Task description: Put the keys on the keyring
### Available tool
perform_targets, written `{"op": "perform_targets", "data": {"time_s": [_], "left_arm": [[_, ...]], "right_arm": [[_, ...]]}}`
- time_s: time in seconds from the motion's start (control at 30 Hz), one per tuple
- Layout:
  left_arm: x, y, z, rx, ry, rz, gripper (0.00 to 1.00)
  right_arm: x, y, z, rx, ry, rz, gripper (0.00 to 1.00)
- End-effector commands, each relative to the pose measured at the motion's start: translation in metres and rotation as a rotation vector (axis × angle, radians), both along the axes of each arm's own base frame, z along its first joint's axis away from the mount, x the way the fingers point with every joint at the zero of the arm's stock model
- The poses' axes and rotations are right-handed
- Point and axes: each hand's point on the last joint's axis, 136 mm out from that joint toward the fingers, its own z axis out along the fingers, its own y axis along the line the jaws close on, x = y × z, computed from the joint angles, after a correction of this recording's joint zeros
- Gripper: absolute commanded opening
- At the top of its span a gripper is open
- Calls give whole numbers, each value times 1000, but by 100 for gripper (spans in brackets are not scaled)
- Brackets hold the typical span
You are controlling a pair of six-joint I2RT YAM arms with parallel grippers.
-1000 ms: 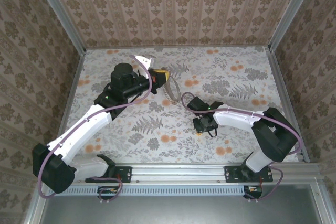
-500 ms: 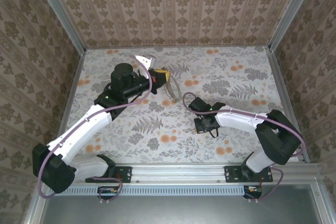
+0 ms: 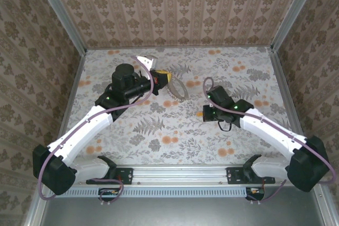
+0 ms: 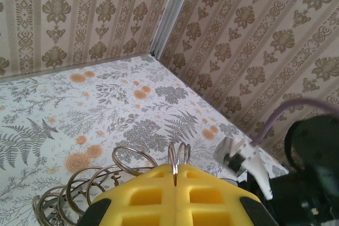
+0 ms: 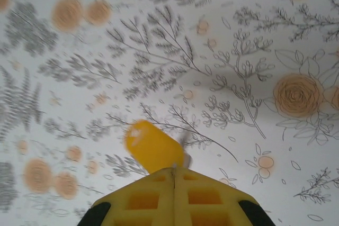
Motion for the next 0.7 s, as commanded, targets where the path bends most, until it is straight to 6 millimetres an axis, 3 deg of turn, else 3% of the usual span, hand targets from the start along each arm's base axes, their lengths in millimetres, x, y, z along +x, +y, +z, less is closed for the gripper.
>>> {"op": "perform_targets", "data": {"time_s": [0.0,0.27,0.67], "left_arm": [[-2,-3,25,-54,-46,-20,0],[-5,-7,20,-39,-41,-50,0],[-22,-30,33,-23,-112,-202,0]], "right_arm": [[3,12,21,163,-16,17,0],[14,23,79,469,-152,57,0],[11,34,202,720,-547,249,0]]}}
